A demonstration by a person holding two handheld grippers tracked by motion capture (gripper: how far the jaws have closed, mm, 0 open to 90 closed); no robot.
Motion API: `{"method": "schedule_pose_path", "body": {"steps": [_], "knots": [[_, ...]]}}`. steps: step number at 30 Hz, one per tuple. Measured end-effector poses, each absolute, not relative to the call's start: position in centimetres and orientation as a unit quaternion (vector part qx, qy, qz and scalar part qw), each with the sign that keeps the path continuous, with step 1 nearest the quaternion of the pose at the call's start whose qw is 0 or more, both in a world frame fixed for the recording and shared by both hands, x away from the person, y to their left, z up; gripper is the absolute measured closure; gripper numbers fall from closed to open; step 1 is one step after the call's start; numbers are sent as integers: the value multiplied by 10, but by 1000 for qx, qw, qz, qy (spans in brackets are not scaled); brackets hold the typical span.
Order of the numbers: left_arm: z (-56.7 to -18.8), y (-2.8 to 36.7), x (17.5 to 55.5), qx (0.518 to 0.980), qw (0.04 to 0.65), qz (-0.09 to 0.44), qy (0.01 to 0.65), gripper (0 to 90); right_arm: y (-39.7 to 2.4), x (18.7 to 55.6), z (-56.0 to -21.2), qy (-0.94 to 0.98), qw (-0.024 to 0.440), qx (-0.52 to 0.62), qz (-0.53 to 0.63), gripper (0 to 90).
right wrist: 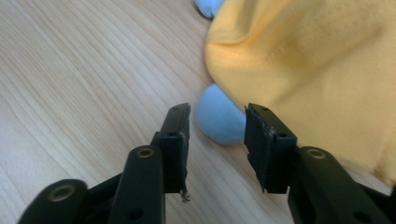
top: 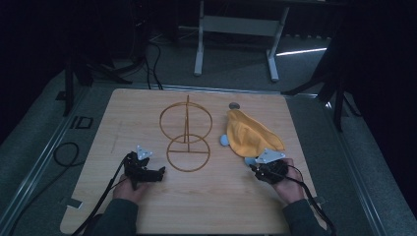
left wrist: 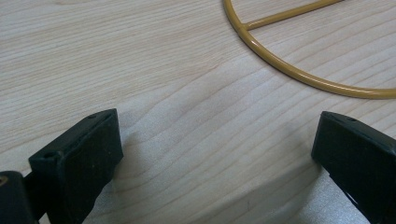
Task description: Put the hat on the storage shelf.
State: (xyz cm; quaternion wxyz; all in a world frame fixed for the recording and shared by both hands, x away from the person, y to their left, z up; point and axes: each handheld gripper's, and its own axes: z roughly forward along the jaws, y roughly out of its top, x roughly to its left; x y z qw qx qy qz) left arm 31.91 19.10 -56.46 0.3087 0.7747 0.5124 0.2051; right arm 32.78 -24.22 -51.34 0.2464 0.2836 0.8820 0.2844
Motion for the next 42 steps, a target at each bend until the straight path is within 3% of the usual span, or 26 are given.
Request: {"method": "schedule_pose_path", "body": {"steps": [23, 31, 42], "knots": [[-565, 191, 319, 775, 309, 205, 512, 19, -235, 363, -539, 898, 203, 296, 253, 549], [-565, 191, 319, 775, 309, 205, 512, 19, -236, 366, -534, 894, 210, 308, 249, 808], [-565, 191, 319, 775, 309, 205, 512, 19, -232, 354, -517, 891, 222, 291, 267, 838]]}}
